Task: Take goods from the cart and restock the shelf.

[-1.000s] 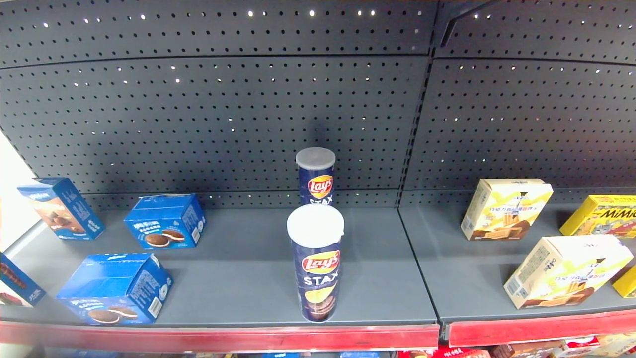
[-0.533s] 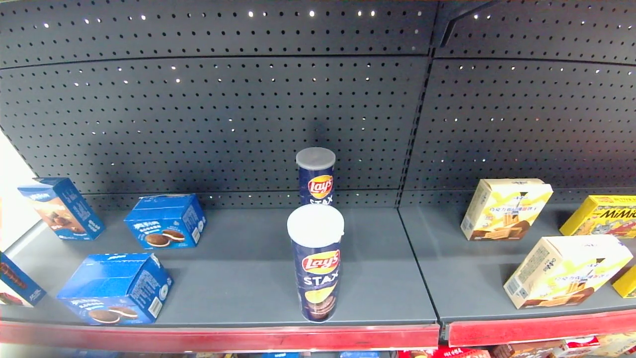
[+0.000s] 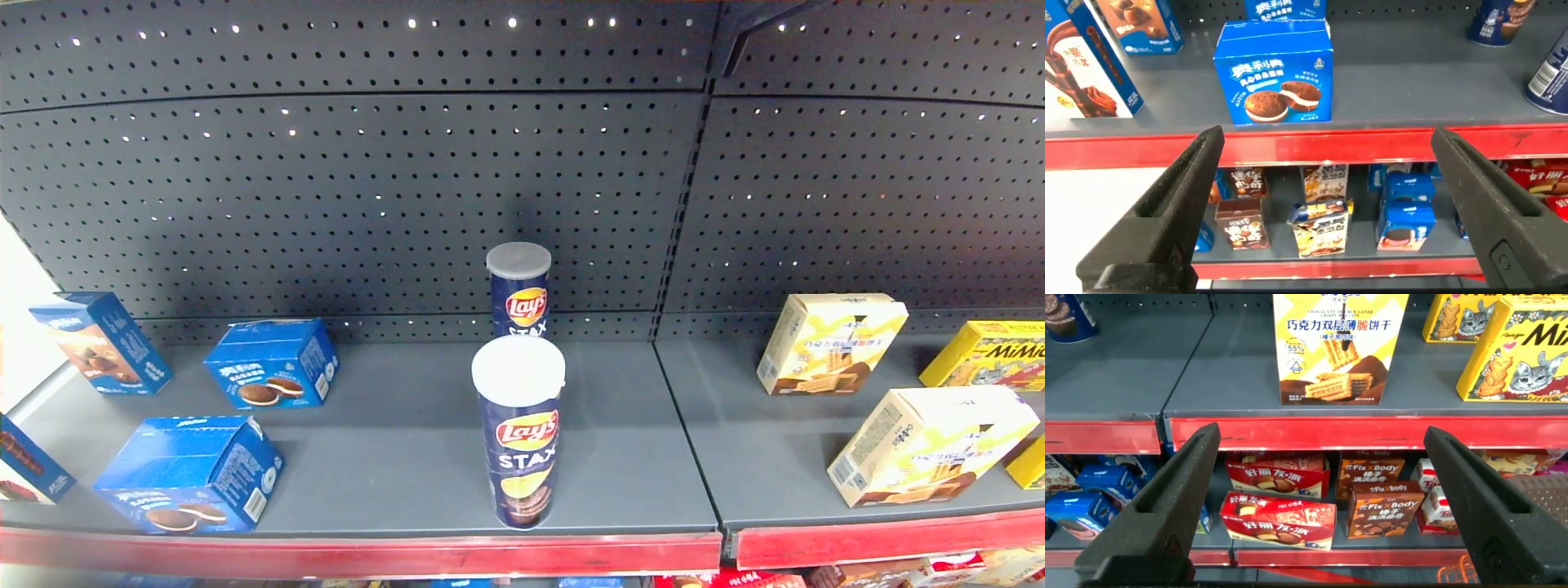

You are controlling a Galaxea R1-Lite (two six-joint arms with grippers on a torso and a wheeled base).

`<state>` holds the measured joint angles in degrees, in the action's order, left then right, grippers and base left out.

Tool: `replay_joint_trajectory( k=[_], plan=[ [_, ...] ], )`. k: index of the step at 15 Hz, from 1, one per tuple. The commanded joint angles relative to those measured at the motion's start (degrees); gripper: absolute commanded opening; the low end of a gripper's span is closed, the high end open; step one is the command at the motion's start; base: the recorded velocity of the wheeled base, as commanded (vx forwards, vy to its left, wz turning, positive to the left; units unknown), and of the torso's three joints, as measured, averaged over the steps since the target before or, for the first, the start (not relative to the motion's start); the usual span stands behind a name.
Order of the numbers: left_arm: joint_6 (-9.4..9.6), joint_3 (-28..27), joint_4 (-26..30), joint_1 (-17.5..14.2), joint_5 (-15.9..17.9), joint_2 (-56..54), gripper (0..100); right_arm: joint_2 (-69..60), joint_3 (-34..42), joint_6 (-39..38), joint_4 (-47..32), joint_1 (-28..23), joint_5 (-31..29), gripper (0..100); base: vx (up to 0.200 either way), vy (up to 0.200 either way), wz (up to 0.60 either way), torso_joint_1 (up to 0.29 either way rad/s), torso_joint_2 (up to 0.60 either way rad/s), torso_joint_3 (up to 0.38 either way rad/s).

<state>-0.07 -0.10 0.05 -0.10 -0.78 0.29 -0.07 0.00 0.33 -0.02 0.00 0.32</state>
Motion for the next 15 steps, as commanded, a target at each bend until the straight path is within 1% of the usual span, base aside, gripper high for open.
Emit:
replay_joint_trajectory(
  k=[1, 3, 5, 14, 15],
  plan=[
    [-0.10, 0.10, -0.05, 0.01, -0.10, 0.06, 100, 0.07, 0.00, -0.07, 0.02, 0.00, 0.03, 100, 0.000, 0.000, 0.00, 0.000, 0.00, 0.000],
    [0.16, 0.10, -0.05, 0.01, 0.16, 0.06, 100, 0.07, 0.00, 0.02, 0.02, 0.00, 0.03, 100, 0.000, 0.000, 0.00, 0.000, 0.00, 0.000],
    [-0.28, 0.10, -0.05, 0.01, -0.10, 0.06, 100, 0.07, 0.00, 0.02, -0.06, 0.00, 0.03, 100, 0.000, 0.000, 0.00, 0.000, 0.00, 0.000],
    [-0.28, 0.10, -0.05, 0.01, -0.10, 0.06, 100, 0.07, 0.00, 0.02, -0.06, 0.00, 0.03, 100, 0.000, 0.000, 0.00, 0.000, 0.00, 0.000],
    [0.25, 0.10, -0.05, 0.01, 0.08, 0.06, 100, 0.07, 0.00, 0.02, 0.02, 0.00, 0.03, 100, 0.000, 0.000, 0.00, 0.000, 0.00, 0.000]
  ],
)
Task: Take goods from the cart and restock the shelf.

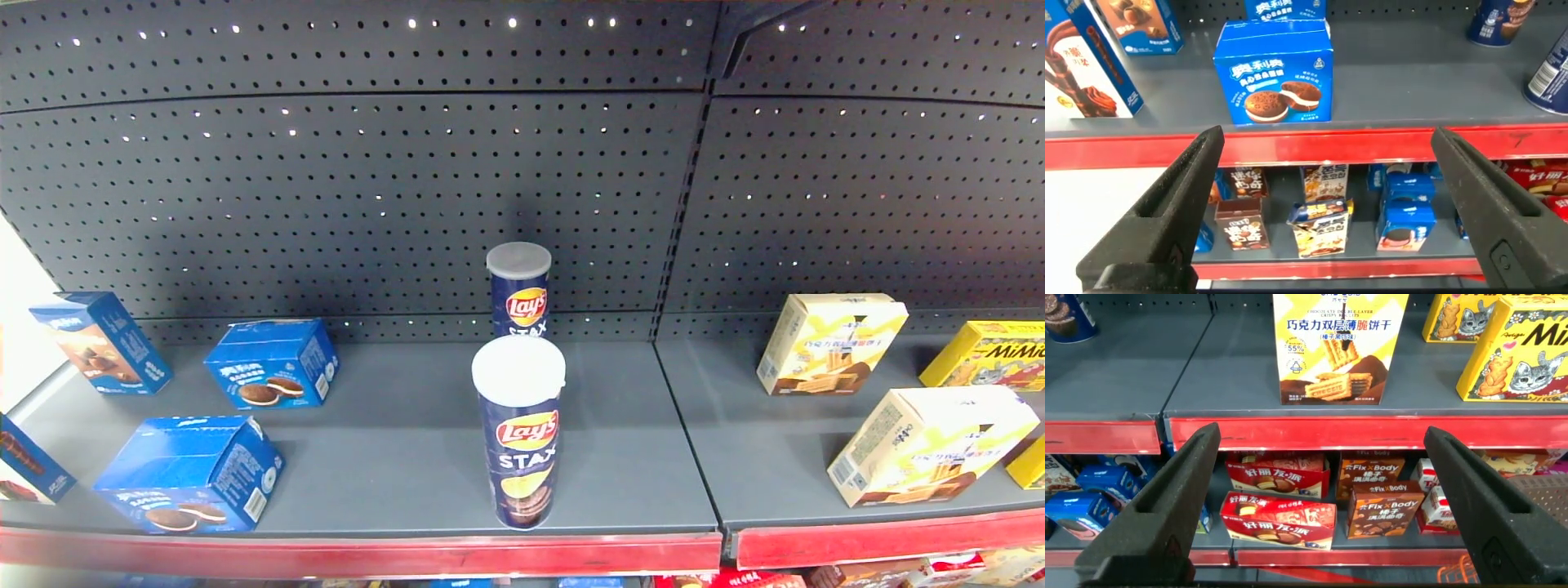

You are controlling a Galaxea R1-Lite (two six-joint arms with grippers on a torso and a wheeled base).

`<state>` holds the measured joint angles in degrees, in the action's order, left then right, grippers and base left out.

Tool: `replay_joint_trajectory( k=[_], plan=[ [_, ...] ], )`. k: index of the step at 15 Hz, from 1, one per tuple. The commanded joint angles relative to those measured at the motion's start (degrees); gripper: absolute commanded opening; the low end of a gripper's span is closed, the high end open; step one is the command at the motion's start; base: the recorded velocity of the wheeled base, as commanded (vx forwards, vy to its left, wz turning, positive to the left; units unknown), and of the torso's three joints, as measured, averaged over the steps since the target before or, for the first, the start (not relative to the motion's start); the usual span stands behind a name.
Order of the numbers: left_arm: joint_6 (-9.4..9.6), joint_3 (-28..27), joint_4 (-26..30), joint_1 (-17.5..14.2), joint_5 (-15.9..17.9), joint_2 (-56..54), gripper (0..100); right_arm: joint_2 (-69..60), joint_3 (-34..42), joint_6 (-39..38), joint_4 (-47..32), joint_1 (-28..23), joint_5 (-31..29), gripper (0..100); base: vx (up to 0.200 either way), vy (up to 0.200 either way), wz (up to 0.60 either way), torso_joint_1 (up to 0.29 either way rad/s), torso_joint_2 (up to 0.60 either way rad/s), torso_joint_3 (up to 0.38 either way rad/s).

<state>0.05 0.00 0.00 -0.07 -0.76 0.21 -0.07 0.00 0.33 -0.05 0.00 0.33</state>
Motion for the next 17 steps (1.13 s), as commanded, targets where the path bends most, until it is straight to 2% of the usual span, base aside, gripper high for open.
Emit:
replay_joint_trajectory(
  k=[1, 2, 4, 5, 17],
  plan=[
    [0.65, 0.00, 0.00, -0.01, 0.14, 0.14, 100, 0.07, 0.00, 0.02, 0.05, 0.00, 0.02, 100, 0.000, 0.000, 0.00, 0.000, 0.00, 0.000],
    [1.09, 0.00, 0.00, -0.01, 0.14, 0.06, 100, 0.07, 0.00, 0.02, -0.04, 0.00, 0.02, 100, 0.000, 0.000, 0.00, 0.000, 0.00, 0.000],
    [0.48, 0.00, 0.00, -0.01, 0.05, 0.14, 100, 0.07, 0.00, 0.02, 0.05, 0.00, 0.02, 100, 0.000, 0.000, 0.00, 0.000, 0.00, 0.000],
    [-0.40, 0.00, 0.00, -0.01, -0.12, 0.14, 100, 0.07, 0.00, 0.02, -0.04, 0.00, 0.02, 100, 0.000, 0.000, 0.00, 0.000, 0.00, 0.000],
    [-0.40, 0.00, 0.00, -0.01, -0.12, 0.14, 100, 0.07, 0.00, 0.11, -0.04, 0.00, 0.11, 100, 0.000, 0.000, 0.00, 0.000, 0.00, 0.000]
  ],
)
